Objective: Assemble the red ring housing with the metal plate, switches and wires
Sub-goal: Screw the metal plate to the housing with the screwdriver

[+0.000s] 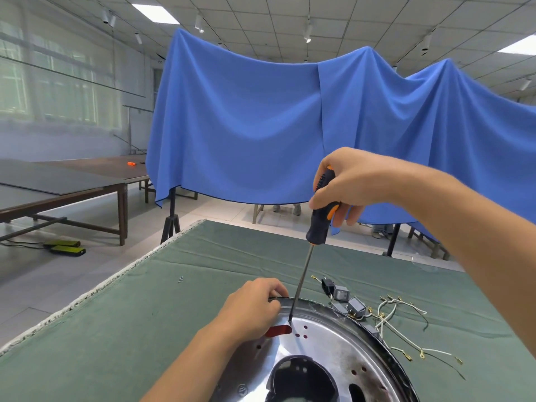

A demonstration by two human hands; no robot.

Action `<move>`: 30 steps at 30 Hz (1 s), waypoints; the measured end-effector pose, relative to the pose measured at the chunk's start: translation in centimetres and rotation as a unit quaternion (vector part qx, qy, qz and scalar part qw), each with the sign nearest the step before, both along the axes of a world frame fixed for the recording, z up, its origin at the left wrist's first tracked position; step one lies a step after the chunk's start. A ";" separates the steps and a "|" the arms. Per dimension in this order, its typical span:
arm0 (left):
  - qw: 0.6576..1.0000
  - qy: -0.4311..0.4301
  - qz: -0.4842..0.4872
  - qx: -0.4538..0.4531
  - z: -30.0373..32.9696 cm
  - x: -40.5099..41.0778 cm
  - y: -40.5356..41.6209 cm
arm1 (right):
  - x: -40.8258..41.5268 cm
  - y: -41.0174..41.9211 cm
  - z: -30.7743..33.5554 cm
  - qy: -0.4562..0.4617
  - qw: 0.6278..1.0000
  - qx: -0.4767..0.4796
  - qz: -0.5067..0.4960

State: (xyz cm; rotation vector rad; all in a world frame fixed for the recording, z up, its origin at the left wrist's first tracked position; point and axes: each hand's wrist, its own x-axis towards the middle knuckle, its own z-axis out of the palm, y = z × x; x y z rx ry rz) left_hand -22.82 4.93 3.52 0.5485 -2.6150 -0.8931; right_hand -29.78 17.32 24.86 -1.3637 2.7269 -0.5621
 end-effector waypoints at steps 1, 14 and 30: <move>1.000 -0.001 0.000 -0.001 0.0 0.0 0.0 | -0.1 0.2 -0.1 0.004 1.000 -0.010 0.000; 1.000 0.003 -0.002 0.002 -0.1 -0.1 -0.1 | -0.6 0.8 -1.0 -0.022 0.995 -0.066 0.066; 0.994 -0.056 -0.055 -0.074 0.1 0.4 0.1 | -1.2 -0.6 -5.6 -0.013 0.960 -0.279 -0.001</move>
